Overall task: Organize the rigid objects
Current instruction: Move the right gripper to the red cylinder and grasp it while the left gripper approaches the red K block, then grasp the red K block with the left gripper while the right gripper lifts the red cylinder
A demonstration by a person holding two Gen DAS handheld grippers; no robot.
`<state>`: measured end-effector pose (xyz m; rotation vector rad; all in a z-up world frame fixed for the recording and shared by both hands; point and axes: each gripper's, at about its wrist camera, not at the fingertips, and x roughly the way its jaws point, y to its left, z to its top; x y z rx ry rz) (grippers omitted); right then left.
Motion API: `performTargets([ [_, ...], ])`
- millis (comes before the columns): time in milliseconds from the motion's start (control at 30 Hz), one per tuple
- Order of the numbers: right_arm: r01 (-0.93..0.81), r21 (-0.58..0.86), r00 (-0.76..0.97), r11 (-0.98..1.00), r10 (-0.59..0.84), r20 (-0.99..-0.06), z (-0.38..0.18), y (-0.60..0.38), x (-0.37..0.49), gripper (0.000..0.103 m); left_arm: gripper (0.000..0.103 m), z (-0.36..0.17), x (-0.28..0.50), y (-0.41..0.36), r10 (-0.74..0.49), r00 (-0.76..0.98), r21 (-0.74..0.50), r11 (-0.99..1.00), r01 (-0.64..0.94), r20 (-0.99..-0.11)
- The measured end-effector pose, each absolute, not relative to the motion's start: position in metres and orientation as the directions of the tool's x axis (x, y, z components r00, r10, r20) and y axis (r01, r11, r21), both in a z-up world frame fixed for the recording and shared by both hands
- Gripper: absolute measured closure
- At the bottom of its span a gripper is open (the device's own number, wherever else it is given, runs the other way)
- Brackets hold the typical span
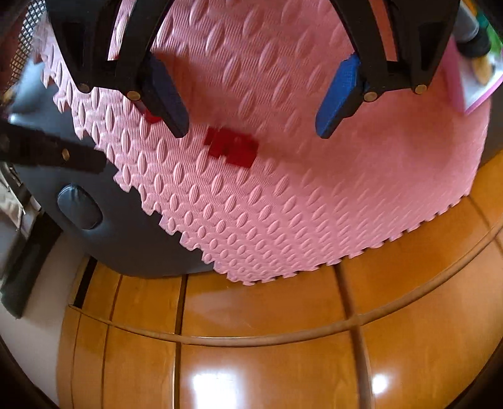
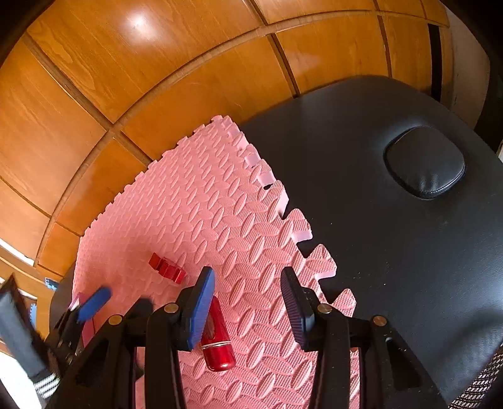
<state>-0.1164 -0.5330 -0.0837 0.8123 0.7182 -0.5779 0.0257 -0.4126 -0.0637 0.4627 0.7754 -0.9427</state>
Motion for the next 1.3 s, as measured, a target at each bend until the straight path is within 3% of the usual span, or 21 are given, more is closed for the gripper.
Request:
performTargets([
  [167,0.704,0.447,0.623,0.551,-0.177,-0.762,-0.086,-0.535,-0.117,0.059,0.022,-0.076,0.037,-0.434,-0.555,0.338,0.024,0.496,0.868,-0.760],
  [233,0.708,0.447,0.620,0.546,-0.179,-0.764,-0.087,-0.536,-0.117,0.059,0.039,-0.084,0.044,-0.442,-0.554,0.305,-0.006,0.489,0.872,-0.775],
  [267,0.710,0.447,0.619,0.545,-0.179,-0.765,-0.087,-0.537,-0.116,0.059,0.064,-0.092,0.049,-0.447,-0.535,0.278,-0.023,0.487,0.873,-0.798],
  [300,0.711,0.445,0.616,0.544,-0.178,-0.767,-0.088,-0.537,-0.116,0.059,0.075,-0.096,0.050,-0.449,-0.519,0.275,-0.022,0.495,0.868,-0.810],
  [367,0.714,0.439,0.609,0.545,-0.174,-0.774,-0.090,-0.537,-0.115,0.059,0.088,-0.095,0.052,-0.444,-0.525,0.284,-0.032,0.513,0.858,-0.802],
  [1200,0.612,0.401,0.578,0.681,-0.039,-0.815,-0.109,-0.509,-0.081,0.059,0.088,-0.079,-0.008,-0.329,-0.563,0.249,-0.155,0.573,0.805,-0.788],
  [1300,0.603,0.356,0.546,0.714,-0.044,-0.836,-0.112,-0.502,-0.074,0.059,0.082,-0.089,-0.009,-0.315,-0.558,0.229,-0.178,0.580,0.795,-0.797],
])
